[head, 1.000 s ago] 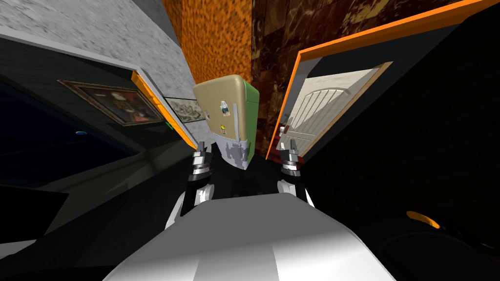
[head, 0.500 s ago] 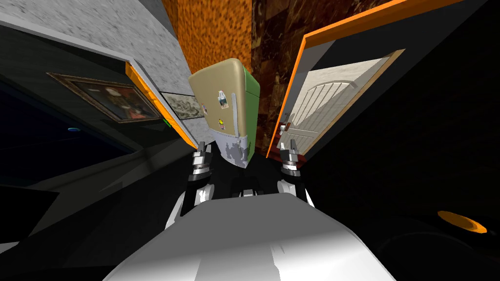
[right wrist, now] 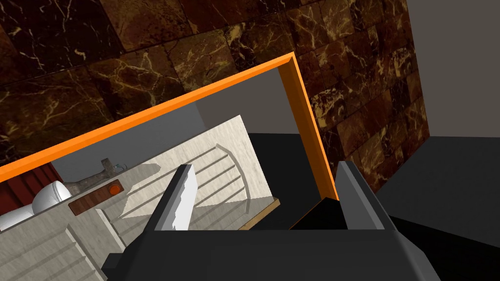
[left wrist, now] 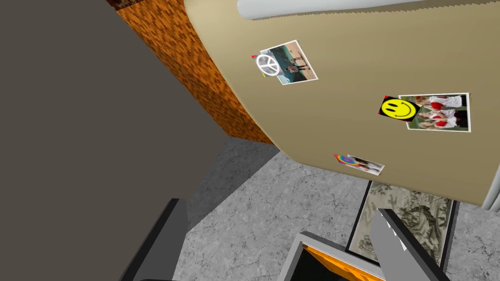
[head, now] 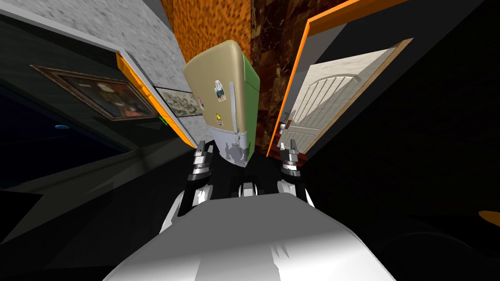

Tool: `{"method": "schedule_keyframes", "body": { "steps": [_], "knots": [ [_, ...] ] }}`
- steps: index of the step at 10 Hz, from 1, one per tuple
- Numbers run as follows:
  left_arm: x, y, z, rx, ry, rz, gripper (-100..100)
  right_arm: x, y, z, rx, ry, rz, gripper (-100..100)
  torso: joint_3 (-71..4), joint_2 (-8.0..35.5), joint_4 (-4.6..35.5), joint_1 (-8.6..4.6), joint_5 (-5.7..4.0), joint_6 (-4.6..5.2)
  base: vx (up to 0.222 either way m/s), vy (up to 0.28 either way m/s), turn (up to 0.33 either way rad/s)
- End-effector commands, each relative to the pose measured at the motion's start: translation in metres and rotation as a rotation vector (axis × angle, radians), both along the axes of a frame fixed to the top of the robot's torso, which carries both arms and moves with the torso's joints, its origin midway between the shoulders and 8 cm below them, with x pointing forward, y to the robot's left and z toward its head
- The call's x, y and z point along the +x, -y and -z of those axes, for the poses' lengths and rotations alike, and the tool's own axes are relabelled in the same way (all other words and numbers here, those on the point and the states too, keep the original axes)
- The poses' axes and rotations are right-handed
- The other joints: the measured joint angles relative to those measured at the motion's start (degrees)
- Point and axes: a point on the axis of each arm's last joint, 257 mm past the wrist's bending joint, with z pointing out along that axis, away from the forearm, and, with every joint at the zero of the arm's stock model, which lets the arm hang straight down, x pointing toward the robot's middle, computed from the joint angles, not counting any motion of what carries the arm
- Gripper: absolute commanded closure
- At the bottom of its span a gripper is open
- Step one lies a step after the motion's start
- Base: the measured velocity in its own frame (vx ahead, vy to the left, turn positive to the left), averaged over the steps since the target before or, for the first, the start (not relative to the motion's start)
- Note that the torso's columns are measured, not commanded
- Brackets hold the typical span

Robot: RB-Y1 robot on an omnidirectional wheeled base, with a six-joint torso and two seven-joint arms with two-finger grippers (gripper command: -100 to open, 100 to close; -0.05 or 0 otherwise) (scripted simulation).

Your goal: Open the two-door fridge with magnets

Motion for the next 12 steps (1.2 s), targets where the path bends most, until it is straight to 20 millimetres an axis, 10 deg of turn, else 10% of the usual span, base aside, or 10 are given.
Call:
{"method": "schedule_keyframes", "body": {
  "steps": [1, 12],
  "knots": [
    [0.007, 0.003, 0.005, 0.036, -0.039, 0.010, -100, 0.000, 0.000, 0.000, 0.000, 0.000, 0.000, 0, 0.0, 0.1, 0.1, 0.00, 0.00, 0.00, 0.069, -0.014, -0.043],
    [0.036, 0.001, 0.032, 0.087, -0.225, -0.020, -100, 0.000, 0.000, 0.000, 0.000, 0.000, 0.000, 0, 0.0, 0.2, 0.1, 0.00, 0.00, 0.00, 0.080, -0.019, -0.048]
  ]
}}
